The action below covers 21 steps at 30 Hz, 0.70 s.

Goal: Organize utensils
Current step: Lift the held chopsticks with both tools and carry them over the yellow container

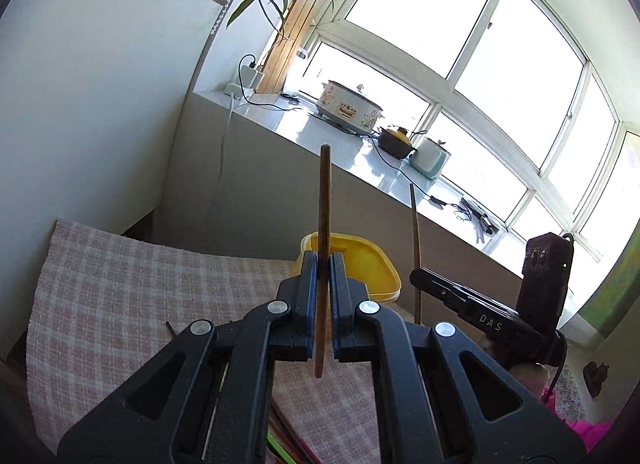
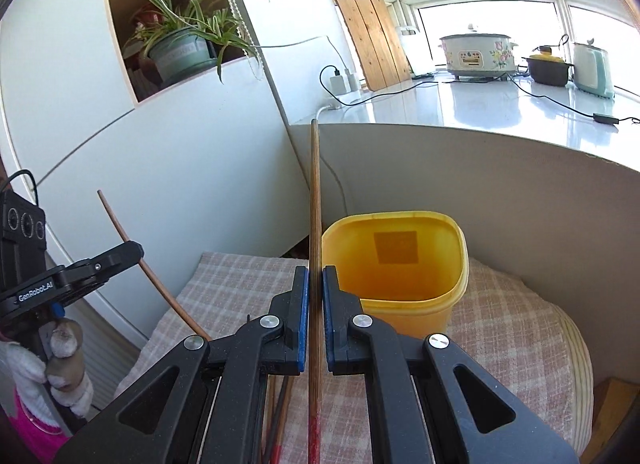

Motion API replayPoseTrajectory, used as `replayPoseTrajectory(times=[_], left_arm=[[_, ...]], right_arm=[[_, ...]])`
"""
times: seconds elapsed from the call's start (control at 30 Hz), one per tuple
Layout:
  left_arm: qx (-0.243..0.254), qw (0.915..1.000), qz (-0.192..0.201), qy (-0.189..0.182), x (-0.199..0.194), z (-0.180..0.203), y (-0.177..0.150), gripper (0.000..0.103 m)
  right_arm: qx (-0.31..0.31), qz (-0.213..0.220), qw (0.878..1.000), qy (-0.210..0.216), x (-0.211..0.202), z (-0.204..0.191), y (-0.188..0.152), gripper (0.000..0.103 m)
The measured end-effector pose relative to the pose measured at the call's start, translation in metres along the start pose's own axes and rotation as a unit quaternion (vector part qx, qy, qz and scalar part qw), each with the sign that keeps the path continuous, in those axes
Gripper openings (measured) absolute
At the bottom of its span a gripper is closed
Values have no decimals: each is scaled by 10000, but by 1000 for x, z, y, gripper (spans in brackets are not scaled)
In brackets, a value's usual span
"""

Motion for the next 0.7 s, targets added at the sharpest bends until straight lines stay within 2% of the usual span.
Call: replayPoseTrajectory(times=[0.23,0.37,0.5,0.7], left_arm=[[96,9996,247,-126,18,16,33,3],[246,9989,401,-78,31,23,45,3],[95,9990,398,-168,49,26,54,3],[265,9988,418,-48,72,34,55,3]], right_arm=[[64,250,9995,-208,8,14,22,5],[93,327,9992,-230,14,17,31,5],[130,422,9985,-312,22,22,41,5],[212,478,9974,-498,32,36,49,5]])
Point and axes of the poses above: each gripper's, at about its wrist camera, not at the fingertips, and x roughly the way its jaws point, z to its right, y to its top, the point moved 1 cm from there along x, roughly the way its jaws point, and after that the axes turned 9 degrees about z, right-handed, at the moved point
